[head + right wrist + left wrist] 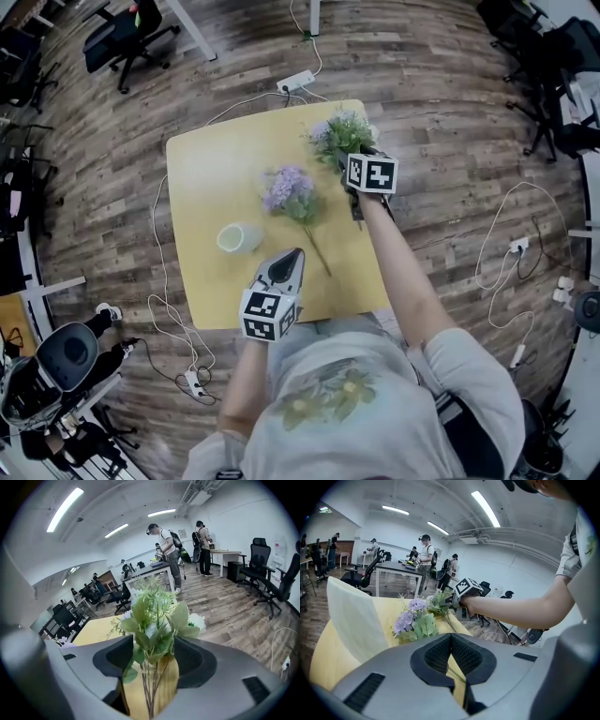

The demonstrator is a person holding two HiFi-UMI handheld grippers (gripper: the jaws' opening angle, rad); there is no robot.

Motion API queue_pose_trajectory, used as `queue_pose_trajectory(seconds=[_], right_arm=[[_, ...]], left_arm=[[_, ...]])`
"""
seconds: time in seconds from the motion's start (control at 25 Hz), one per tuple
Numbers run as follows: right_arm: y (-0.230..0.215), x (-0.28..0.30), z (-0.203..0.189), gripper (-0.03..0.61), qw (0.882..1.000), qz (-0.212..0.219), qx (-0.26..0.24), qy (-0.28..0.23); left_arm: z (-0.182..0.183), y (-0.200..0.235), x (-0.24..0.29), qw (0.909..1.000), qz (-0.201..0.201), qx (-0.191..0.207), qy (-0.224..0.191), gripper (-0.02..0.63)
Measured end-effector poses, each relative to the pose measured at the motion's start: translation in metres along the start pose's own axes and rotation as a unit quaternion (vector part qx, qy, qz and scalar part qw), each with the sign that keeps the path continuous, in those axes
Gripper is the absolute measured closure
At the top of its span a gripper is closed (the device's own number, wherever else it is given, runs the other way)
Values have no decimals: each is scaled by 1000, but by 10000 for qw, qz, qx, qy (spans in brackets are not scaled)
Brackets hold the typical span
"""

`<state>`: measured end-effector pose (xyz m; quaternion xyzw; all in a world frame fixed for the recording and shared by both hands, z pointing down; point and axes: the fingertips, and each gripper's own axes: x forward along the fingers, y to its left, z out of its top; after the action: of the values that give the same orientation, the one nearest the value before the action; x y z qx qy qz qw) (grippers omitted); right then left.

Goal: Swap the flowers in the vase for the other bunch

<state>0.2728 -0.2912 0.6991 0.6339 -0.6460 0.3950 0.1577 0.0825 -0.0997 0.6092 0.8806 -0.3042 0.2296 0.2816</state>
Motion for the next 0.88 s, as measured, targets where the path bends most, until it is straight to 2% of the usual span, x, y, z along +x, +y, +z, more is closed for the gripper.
queue_pose_trajectory(seconds=[0.24, 0.48, 0.64, 0.88], right_arm=[[-7, 32, -19, 328, 9981, -288, -184, 514], [2, 51, -20, 336, 9969, -229, -167, 731], [15, 56, -23, 434, 9951, 23, -367, 923], [28, 45, -26, 500, 9957, 276, -531, 708]], left_arm=[[-2, 1, 10, 9999, 16, -96, 98, 595], [-9, 10, 13, 9997, -16, -151, 167, 595], [-6, 15, 11, 9998, 10, -155, 125, 595], [-11, 14, -1, 9998, 27, -144, 101, 595]])
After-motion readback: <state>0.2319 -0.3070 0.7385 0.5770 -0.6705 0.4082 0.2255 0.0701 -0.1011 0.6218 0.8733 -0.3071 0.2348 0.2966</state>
